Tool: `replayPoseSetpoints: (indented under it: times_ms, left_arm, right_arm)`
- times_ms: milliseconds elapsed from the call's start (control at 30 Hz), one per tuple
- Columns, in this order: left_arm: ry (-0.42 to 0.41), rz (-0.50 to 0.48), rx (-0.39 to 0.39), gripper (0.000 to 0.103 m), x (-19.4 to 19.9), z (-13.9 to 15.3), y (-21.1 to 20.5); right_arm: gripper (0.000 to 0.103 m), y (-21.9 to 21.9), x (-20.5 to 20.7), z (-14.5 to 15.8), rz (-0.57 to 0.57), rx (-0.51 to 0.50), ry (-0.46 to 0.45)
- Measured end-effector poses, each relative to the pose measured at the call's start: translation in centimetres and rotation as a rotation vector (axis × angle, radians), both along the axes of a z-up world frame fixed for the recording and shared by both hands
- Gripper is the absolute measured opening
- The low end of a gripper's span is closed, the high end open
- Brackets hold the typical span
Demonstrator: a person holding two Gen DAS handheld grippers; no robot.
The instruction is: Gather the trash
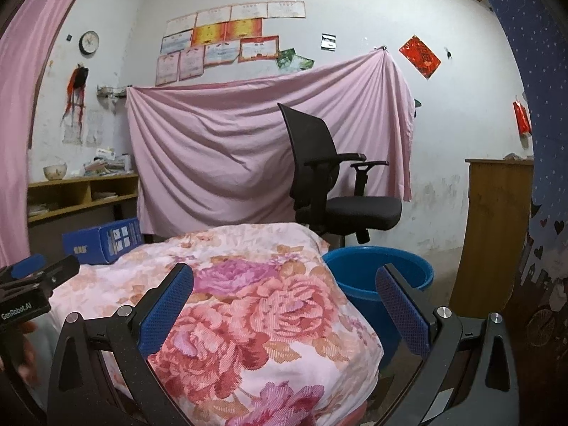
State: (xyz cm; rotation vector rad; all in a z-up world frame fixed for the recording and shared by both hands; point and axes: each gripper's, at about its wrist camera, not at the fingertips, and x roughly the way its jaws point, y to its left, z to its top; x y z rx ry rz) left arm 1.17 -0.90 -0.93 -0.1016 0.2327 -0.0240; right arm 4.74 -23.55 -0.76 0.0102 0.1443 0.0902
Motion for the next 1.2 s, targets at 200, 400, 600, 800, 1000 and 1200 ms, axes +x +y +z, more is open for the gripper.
replayPoseSetpoints:
  times_ms: [200,400,600,800,1000,1200]
  left_arm:
    - [-0.005,0.004,0.005,0.097,0.07,-0.08,-0.01]
    - [0.001,0.006,0.002,0.097,0.19,-0.16,0.10]
    - [0.014,0.007,0.014,0.097,0.40,-0.43,0.08]
    - [0.025,0.002,0.015,0.097,0.63,-0.68,0.19]
    - [0.024,0.001,0.015,0.097,0.66,-0.76,0.20]
    - [0.024,0.001,0.015,0.097,0.65,-0.76,0.18]
  right_arm:
    - [0.103,0.12,0.37,-0.28,0.007,-0.007,0.024]
    - [0.103,0.22,0.43,-0.39,0.012,-0.008,0.034]
    - [0.103,0.19,0.69,-0.63,0.018,-0.005,0.054]
    - [0.103,0.08,0.85,-0.66,0.022,-0.006,0.066]
    - [0.103,0.08,0.89,-0.68,0.022,-0.006,0.069]
    - [0.103,0.02,0.91,-0.67,0.023,-0.006,0.069]
